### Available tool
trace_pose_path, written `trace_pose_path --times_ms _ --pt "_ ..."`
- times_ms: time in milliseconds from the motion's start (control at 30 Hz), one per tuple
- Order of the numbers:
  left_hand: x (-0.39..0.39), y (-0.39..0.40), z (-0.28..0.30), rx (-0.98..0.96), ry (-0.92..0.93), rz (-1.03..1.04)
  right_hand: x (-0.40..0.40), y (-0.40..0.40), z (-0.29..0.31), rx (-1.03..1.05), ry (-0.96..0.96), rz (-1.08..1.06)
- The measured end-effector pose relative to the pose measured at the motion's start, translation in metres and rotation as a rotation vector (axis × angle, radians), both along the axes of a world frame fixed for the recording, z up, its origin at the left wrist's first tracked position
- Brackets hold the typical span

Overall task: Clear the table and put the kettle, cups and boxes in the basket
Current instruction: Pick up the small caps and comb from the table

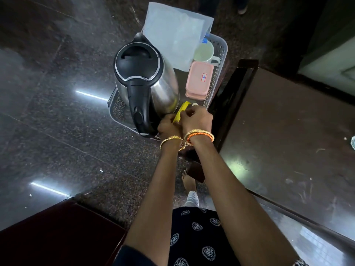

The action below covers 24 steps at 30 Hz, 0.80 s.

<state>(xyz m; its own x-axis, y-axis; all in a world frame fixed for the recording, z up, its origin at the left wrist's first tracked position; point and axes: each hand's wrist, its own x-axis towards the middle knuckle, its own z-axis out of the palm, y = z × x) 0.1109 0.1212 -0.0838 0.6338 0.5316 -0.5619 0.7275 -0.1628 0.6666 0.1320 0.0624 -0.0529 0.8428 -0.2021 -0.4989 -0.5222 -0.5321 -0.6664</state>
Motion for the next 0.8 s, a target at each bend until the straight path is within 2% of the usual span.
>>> trace_pose_path --times_ms 100,367,467,600,700,800 --pt "0.0 -0.003 -0.003 0.191 0.039 -0.117 -0.008 -0.011 0.003 0.042 -0.111 -0.099" --pt "-0.003 -0.009 0.001 0.35 0.085 -0.196 -0.03 -0.023 -0.012 0.031 -0.268 -0.183" --pt "-0.012 -0.009 0.005 0.393 0.005 -0.265 -0.031 -0.026 -0.02 0.037 -0.195 -0.251" --pt "-0.034 -0.011 0.002 0.507 -0.085 -0.443 -0.03 -0.033 -0.026 0.098 0.014 -0.173" --pt "-0.043 -0.01 -0.003 0.553 -0.138 -0.503 -0.028 -0.035 -0.028 0.033 -0.022 -0.05" --pt "-0.04 -0.008 -0.005 0.532 -0.159 -0.499 -0.029 -0.034 -0.029 0.04 -0.051 -0.036"
